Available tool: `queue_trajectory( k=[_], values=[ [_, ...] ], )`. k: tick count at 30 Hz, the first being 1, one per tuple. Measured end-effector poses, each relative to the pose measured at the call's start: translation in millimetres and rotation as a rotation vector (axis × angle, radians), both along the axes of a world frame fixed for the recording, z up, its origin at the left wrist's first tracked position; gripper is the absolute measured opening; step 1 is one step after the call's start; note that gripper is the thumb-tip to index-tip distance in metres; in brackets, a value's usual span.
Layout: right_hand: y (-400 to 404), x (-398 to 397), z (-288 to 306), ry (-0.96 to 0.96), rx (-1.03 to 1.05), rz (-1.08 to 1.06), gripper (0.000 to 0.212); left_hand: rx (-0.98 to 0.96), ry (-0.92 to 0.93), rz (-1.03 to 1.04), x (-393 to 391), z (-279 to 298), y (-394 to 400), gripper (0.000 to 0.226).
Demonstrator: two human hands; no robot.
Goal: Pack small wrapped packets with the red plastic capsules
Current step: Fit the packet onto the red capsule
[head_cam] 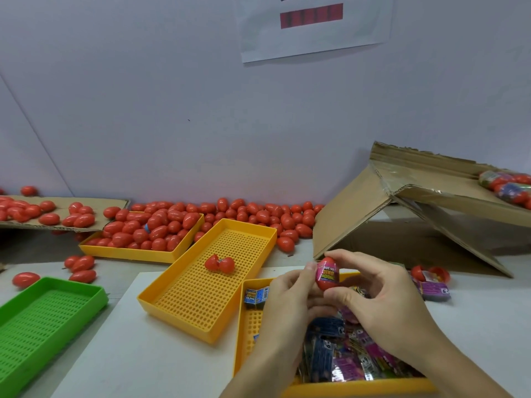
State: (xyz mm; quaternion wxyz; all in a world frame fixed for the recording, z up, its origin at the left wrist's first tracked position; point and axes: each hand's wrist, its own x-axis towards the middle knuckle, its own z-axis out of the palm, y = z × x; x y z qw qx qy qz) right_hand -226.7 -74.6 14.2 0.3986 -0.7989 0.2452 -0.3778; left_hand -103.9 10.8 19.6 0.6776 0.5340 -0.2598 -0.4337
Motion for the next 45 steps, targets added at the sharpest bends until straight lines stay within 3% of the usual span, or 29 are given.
queue_trajectory(
  k=[5,7,11,15,21,27,33,35,39,41,45],
  values=[
    [4,3,1,0.063,-0.146,-0.036,0.05,-0.031,-0.228,0.018,3,0,1,0.024],
    [4,4,0,0.057,-0.126,-0.033,0.048,-0.021,-0.188,0.016,3,0,2,0.024],
    [4,5,-3,0.02,-0.041,-0.004,0.043,-0.063,0.07,0.001,3,2,2,0.022],
    [5,8,-1,-0.061,0.054,0.055,0.044,-0.119,0.171,0.0,3,3,2,0.032],
    [6,10,-2,-0.086,0.064,0.043,0.045,-0.133,0.167,-0.007,5,1,2,0.028],
    [7,9,-3,-0.02,-0.025,0.022,0.06,-0.093,0.146,0.011,9,-2,1,0.032],
    [4,8,-5,-0.095,0.105,0.0,0.042,0.02,0.074,0.177,28,13,-5,0.042],
    [1,9,-7,-0.086,0.107,-0.015,0.029,0.117,-0.056,0.142,33,31,-24,0.04],
    [-3,10,-14,-0.029,0.107,-0.036,0.031,0.145,-0.268,0.05,19,88,-94,0.028],
    [-4,10,-16,-0.016,0.113,-0.037,0.032,0.118,-0.264,-0.05,2,113,-125,0.04],
    [-5,11,-19,0.0,0.081,-0.037,0.034,-0.043,-0.027,-0.237,-23,128,-149,0.069]
  ],
)
